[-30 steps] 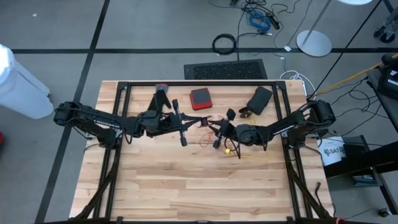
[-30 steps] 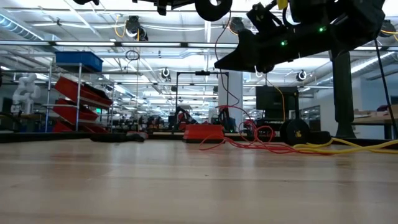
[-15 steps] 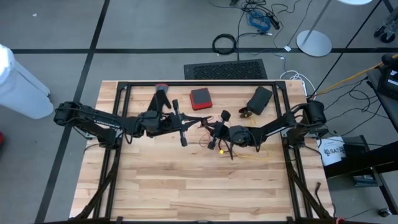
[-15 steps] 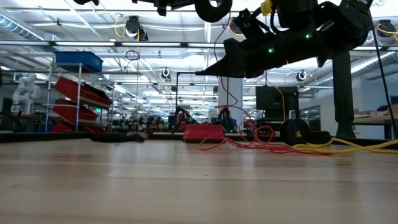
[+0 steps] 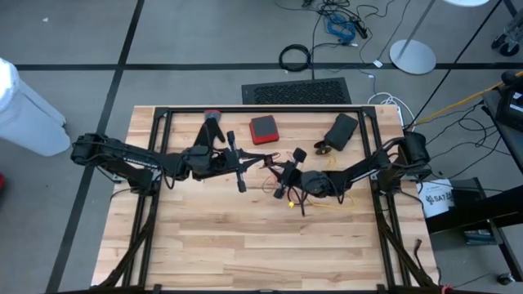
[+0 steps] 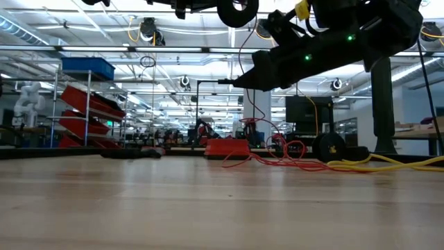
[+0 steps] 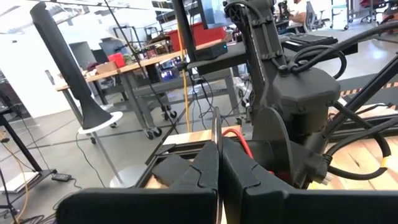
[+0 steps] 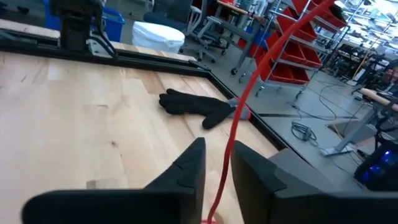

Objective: Coil cords
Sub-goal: Coil the red wire onto the spool

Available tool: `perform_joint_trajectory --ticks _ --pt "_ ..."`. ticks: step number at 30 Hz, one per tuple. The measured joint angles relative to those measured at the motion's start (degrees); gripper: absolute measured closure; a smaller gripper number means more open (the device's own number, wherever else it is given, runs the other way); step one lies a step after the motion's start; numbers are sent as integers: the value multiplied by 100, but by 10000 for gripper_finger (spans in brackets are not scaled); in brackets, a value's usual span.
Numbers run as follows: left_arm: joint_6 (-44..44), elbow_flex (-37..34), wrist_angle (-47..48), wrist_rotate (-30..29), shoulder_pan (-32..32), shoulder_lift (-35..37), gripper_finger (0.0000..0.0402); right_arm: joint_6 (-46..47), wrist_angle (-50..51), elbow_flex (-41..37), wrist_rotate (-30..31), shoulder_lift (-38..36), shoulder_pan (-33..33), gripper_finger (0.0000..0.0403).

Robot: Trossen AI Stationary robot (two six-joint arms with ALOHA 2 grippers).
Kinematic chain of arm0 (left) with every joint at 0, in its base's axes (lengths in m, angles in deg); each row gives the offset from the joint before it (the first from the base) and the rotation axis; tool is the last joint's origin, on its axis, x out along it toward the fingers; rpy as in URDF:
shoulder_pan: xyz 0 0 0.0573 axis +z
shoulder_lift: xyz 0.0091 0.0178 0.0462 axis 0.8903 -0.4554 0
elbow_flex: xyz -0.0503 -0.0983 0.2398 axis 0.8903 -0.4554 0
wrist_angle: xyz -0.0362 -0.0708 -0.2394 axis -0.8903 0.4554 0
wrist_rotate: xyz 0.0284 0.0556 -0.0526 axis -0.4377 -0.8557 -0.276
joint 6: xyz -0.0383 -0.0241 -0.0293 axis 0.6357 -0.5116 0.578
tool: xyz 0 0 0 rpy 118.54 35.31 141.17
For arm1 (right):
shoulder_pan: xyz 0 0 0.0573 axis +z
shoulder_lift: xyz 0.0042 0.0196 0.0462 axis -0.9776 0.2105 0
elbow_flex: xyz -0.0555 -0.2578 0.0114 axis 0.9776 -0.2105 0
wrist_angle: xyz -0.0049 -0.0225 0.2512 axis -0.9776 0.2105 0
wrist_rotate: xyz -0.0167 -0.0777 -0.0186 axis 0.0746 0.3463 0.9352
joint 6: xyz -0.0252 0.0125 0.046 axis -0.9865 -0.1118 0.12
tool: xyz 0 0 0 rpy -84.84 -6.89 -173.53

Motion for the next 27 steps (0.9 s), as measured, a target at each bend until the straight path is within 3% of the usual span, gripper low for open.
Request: perform_joint_trajectory --ticks 5,17,27 --pt "0 0 -2 -17 0 0 401 90 115 0 9 0 32 332" --pt "0 0 100 -18 0 0 401 22 124 0 20 -2 116 386" --pt "0 0 114 -20 0 0 401 2 149 0 17 -7 172 394"
